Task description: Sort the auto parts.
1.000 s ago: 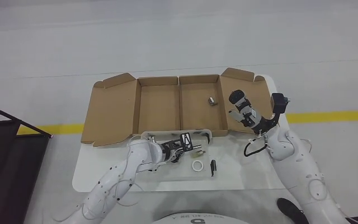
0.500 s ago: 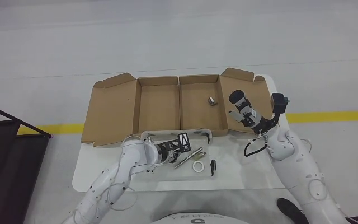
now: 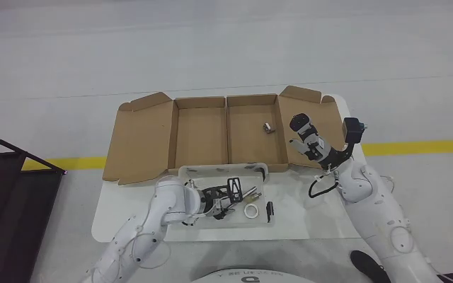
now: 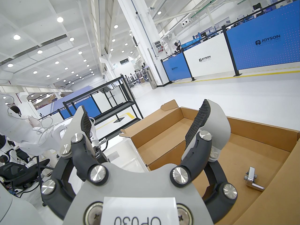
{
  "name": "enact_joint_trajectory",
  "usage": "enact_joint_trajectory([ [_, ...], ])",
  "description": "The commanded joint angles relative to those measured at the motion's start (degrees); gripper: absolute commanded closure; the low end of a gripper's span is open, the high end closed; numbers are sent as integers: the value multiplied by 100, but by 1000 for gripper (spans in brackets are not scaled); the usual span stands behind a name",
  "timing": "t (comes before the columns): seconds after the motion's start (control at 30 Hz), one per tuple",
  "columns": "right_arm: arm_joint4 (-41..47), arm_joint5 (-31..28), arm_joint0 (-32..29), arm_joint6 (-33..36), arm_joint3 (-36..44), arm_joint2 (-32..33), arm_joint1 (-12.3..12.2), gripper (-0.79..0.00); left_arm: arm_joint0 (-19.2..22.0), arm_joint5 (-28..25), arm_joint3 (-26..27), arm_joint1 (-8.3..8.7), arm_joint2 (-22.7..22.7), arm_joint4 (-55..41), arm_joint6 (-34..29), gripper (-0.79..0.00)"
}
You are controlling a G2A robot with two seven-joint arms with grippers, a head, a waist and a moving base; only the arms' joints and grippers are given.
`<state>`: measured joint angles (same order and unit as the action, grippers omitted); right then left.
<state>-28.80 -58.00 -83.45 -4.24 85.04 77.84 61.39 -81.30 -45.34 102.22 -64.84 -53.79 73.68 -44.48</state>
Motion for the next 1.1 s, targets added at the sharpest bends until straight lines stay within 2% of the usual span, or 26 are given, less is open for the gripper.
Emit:
enact_joint_trajectory([
  [0.0,0,0,0,0,0,0,0,-785,73,41,-89,-12,74,-68,-17,-252],
  [0.17,0,0,0,0,0,0,0,-785,260,151,-277,-45,233,-214,-12,-166],
  [0.23,0,0,0,0,0,0,0,-785,343,222,-350,-61,298,-220,-6,-154],
  [0.6,0,0,0,0,0,0,0,-785,595,368,-601,-98,565,-174,23,-209],
  [0.87,0,0,0,0,0,0,0,-785,696,540,-617,-95,655,77,66,-185],
  [1.07,0,0,0,0,0,0,0,-785,775,602,-688,-102,729,155,88,-139],
])
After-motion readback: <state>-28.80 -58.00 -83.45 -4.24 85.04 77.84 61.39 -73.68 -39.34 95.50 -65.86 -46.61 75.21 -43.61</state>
